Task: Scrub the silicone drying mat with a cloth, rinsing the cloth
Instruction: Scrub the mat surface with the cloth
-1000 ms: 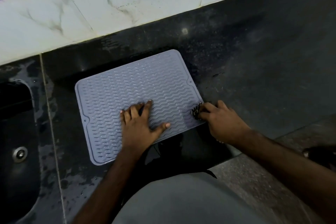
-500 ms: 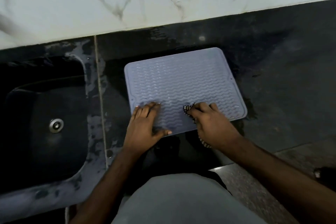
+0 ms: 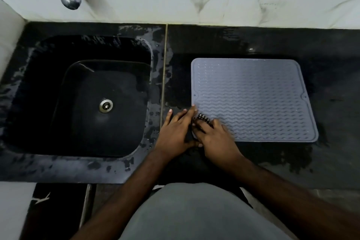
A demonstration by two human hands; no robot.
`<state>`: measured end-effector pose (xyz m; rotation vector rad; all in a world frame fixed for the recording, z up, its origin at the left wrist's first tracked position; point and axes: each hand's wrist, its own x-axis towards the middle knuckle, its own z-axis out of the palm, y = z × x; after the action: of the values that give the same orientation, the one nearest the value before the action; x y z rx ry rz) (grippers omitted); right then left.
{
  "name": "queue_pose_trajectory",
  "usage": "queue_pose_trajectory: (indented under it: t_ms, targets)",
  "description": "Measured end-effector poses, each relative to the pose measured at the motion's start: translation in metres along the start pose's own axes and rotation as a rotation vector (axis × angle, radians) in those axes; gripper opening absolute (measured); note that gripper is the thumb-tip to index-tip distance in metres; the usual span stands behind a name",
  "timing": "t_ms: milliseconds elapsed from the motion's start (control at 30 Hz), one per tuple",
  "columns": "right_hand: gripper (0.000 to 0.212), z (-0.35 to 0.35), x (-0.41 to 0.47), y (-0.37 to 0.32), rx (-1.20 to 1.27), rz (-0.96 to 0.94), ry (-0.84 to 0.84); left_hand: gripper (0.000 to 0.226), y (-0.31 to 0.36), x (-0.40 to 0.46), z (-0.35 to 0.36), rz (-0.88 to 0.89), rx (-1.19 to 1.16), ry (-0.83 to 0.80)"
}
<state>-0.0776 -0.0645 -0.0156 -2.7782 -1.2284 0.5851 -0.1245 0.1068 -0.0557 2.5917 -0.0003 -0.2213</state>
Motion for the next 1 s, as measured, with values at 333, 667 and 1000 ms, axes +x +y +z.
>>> queue_pose_trajectory:
  t_ms: [333, 667, 1000]
  targets:
    - [0.046, -0.012, -0.015, 0.03, -0.158, -0.246, -0.052, 0.105, 0.004, -0.007, 0.014, 0.011, 0.211, 0.059]
    - [0.046, -0.011, -0.032, 0.1, -0.259, -0.419, -0.018, 0.07, 0.017, -0.007, 0.026, -0.094, 0.291, 0.136]
    - [0.05, -0.011, -0.045, 0.132, -0.185, -0.406, 0.041, 0.063, 0.033, -0.007, 0.028, -0.219, 0.249, 0.086]
